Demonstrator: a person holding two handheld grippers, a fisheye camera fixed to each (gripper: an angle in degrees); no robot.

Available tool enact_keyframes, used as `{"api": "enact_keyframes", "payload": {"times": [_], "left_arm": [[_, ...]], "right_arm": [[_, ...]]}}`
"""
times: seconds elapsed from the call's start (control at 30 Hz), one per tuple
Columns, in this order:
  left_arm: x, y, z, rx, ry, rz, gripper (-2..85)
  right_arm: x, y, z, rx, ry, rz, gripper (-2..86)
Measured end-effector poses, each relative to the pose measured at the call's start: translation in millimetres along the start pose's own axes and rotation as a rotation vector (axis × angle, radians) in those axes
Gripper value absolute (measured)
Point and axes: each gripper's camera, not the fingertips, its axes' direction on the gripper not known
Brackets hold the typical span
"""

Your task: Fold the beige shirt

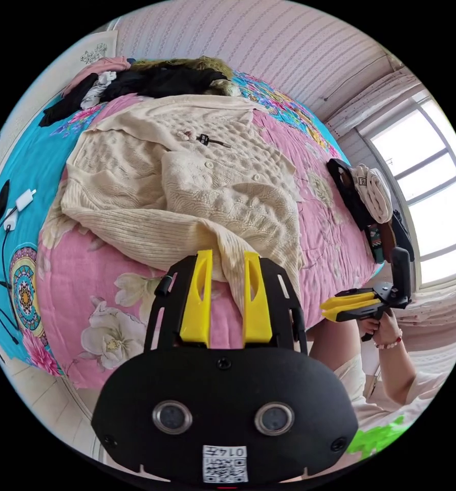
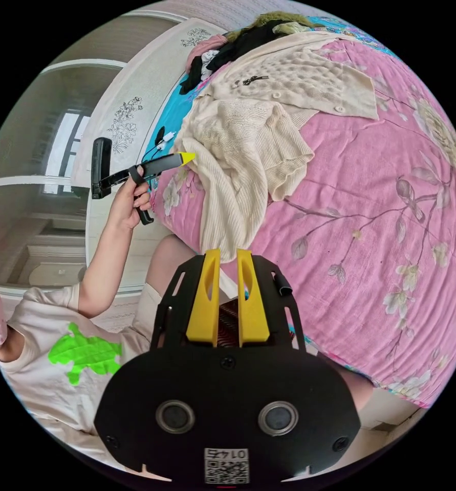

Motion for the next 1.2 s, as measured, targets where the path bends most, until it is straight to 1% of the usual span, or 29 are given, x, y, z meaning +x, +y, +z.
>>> {"api": "enact_keyframes", "payload": {"times": [0.03,0.07,0.17,0.3,0.37,0.53,0.6,0.7,0.77,0.8,0.9,0.93,0.97,1.0,1.1,1.17,1.2], "left_arm": [[0,-3,6,-0.011,-0.006,0.002,2.6],[1,-3,8,-0.010,-0.006,0.009,0.5],[3,3,4,-0.001,-0.049,0.067,-0.7],[-2,51,-30,0.038,-0.089,0.101,-1.0],[-11,79,-38,0.021,-0.102,0.077,-1.0],[-55,136,-40,-0.034,-0.083,-0.127,-1.0],[-67,143,-42,-0.029,-0.096,-0.177,-1.0],[-86,148,-47,0.011,-0.077,-0.245,-1.0],[-92,147,-46,0.015,-0.057,-0.257,-1.0],[-93,146,-45,0.014,-0.048,-0.255,-1.0],[-89,143,-39,0.001,-0.060,-0.231,-1.0],[-87,142,-37,-0.002,-0.064,-0.225,-1.0],[-86,142,-37,0.000,-0.061,-0.223,-1.0],[-85,141,-36,0.007,-0.046,-0.223,-1.0],[-84,139,-39,0.031,0.008,-0.211,-1.0],[-81,137,-41,0.041,0.025,-0.195,-1.0],[-79,136,-41,0.040,0.037,-0.183,-1.0]], "right_arm": [[3,2,1,-0.003,-0.020,0.008,5.1],[6,3,0,0.006,-0.031,0.018,4.6],[9,5,-10,0.060,-0.020,0.024,4.0],[12,-1,-26,0.135,0.025,0.017,5.4],[11,-10,-31,0.162,0.033,0.002,5.8],[6,-34,-25,0.179,0.105,-0.010,6.0],[6,-41,-19,0.190,0.148,0.007,6.3],[6,-49,-8,0.203,0.275,0.029,10.0],[8,-56,7,0.171,0.365,0.037,12.8],[8,-58,12,0.154,0.382,0.037,12.7],[-3,-62,23,0.112,0.504,0.009,10.1],[-12,-61,22,0.089,0.492,-0.071,5.6],[-18,-60,18,0.083,0.496,-0.100,3.0],[-21,-58,15,0.084,0.502,-0.114,2.6],[-33,-43,-28,0.202,0.545,-0.159,1.8],[-49,-28,-62,0.280,0.683,-0.258,1.8],[-52,-26,-66,0.284,0.721,-0.285,1.8]]}}
